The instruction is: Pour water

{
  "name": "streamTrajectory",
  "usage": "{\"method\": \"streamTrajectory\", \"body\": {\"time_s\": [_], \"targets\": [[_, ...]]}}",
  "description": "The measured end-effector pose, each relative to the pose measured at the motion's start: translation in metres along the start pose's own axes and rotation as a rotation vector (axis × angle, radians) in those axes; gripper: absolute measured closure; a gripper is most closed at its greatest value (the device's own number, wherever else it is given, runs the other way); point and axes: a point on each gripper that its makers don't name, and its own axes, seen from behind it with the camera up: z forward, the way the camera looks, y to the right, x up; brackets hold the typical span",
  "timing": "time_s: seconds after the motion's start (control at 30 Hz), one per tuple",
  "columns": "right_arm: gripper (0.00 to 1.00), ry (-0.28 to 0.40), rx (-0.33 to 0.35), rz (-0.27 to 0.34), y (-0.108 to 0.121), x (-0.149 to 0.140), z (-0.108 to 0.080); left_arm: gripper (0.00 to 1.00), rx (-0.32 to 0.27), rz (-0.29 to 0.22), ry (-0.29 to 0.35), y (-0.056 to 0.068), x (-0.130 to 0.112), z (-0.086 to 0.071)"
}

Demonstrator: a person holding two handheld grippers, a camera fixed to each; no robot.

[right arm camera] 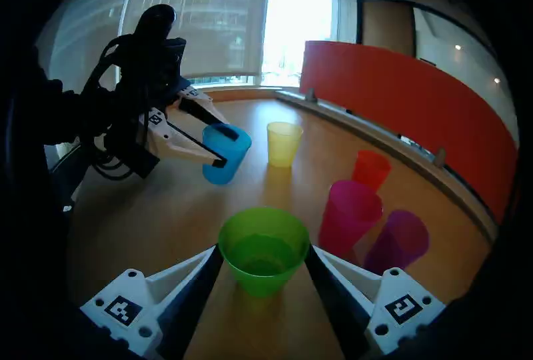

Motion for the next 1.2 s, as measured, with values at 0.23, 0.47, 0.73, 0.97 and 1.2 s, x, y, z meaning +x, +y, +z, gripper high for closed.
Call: {"method": "streamTrajectory", "body": {"time_s": [0.23,0.47,0.73,0.97,1.2], "targets": [[0.09,-0.010,-0.003,0.009,0.001,-0.002,-0.002,0.13,-0.001,0.000,0.004,0.000,0.001,0.000],[0.08,-0.017,-0.014,0.020,0.004,-0.006,-0.004,0.13,0.002,0.004,-0.012,0.000,-0.007,0.001],[0.04,-0.040,-0.035,0.012,0.007,-0.015,-0.004,0.13,0.005,0.006,-0.015,-0.001,-0.008,0.000],[0.00,-0.047,-0.049,0.024,0.009,-0.018,-0.009,0.13,-0.004,0.009,-0.026,0.002,-0.012,0.001],[0.00,-0.051,-0.058,0.008,0.010,-0.015,-0.016,0.13,-0.012,0.012,-0.038,0.004,-0.016,0.001]]}}
